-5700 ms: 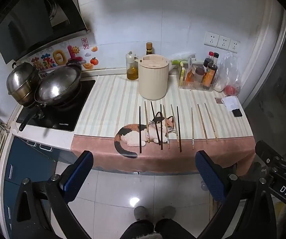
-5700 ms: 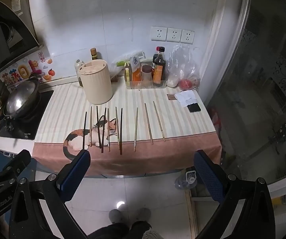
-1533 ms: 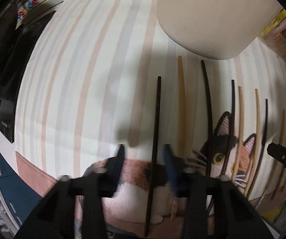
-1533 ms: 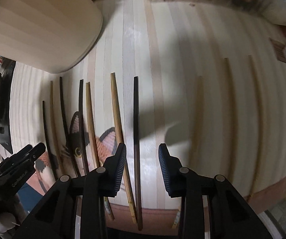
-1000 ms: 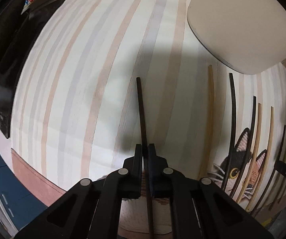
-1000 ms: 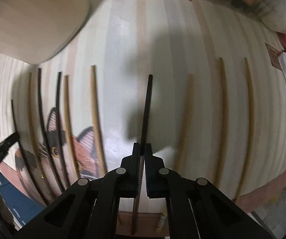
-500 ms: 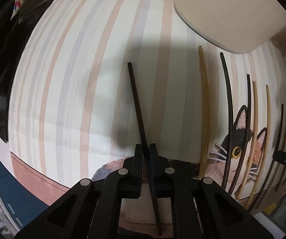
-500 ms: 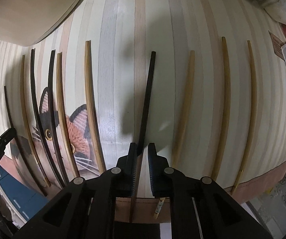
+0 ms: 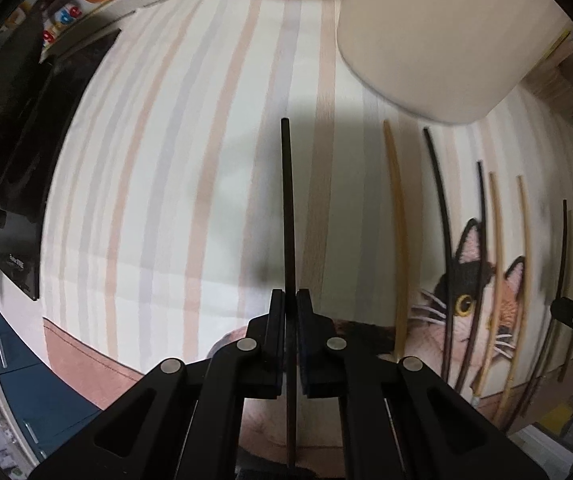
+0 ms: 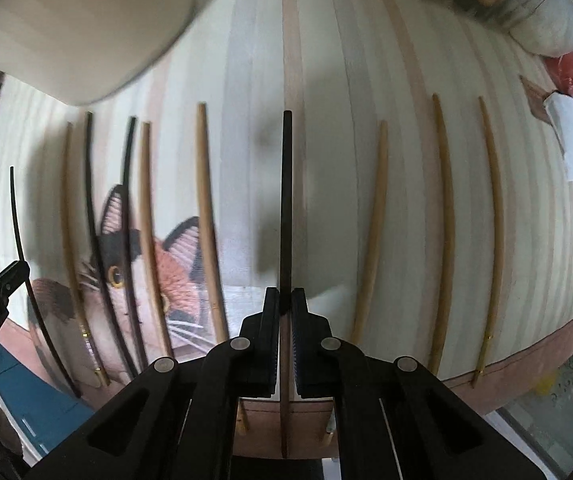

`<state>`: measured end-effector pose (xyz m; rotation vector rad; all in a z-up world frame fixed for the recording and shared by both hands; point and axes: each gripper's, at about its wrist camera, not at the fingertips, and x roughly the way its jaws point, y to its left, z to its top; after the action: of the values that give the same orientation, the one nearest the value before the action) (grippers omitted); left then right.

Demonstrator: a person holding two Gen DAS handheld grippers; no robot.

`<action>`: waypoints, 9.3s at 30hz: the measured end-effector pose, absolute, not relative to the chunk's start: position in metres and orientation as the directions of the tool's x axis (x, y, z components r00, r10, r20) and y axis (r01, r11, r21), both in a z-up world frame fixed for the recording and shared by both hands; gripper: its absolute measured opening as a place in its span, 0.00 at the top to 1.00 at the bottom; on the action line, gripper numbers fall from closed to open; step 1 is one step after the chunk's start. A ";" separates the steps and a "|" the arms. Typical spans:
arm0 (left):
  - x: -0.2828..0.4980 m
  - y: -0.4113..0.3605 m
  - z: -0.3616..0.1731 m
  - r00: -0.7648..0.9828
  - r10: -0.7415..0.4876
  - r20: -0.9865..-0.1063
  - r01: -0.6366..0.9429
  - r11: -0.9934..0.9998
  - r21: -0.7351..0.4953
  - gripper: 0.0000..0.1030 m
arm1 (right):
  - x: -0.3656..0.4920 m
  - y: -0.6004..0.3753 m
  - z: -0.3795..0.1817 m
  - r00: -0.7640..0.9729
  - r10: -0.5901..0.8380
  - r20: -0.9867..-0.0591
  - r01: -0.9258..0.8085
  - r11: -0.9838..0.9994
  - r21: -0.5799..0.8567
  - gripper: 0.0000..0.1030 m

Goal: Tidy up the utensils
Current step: 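Grasp a black chopstick with the left tool while the right tool grasps another black chopstick, then lift both black chopsticks and lower them into the beige holder's slots, then open both tools to release the chopsticks into the holder, then grasp a wooden chopstick with the left tool while the right tool grasps another wooden chopstick, then lift both wooden chopsticks and insert them into the beige holder, then open both tools and move them back toward the cloth, then grasp a wooden chopstick with the right tool while the left tool grasps a black chopstick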

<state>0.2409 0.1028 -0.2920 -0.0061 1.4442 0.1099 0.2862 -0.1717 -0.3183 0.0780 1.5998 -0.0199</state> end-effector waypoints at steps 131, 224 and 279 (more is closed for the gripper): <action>0.242 0.083 -0.280 0.075 0.055 -0.996 0.005 0.998 0.055 0.95 | 0.280 -0.185 -0.338 -0.026 0.113 -0.993 0.058 0.992 0.111 0.94; 0.420 0.067 -0.006 0.575 -0.203 -0.793 0.027 0.973 -0.229 0.94 | 0.458 -0.106 -0.086 0.684 0.342 -0.645 -0.132 0.927 0.351 0.93; 0.273 0.035 -0.282 0.132 0.013 -0.991 0.025 1.000 0.017 0.38 | 0.262 -0.178 -0.322 0.035 0.071 -0.997 0.085 0.994 0.074 0.94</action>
<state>0.2726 0.0349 -0.2823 0.0319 1.4381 -0.0090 0.2615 -0.1776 -0.3218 0.1248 1.5370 -0.0107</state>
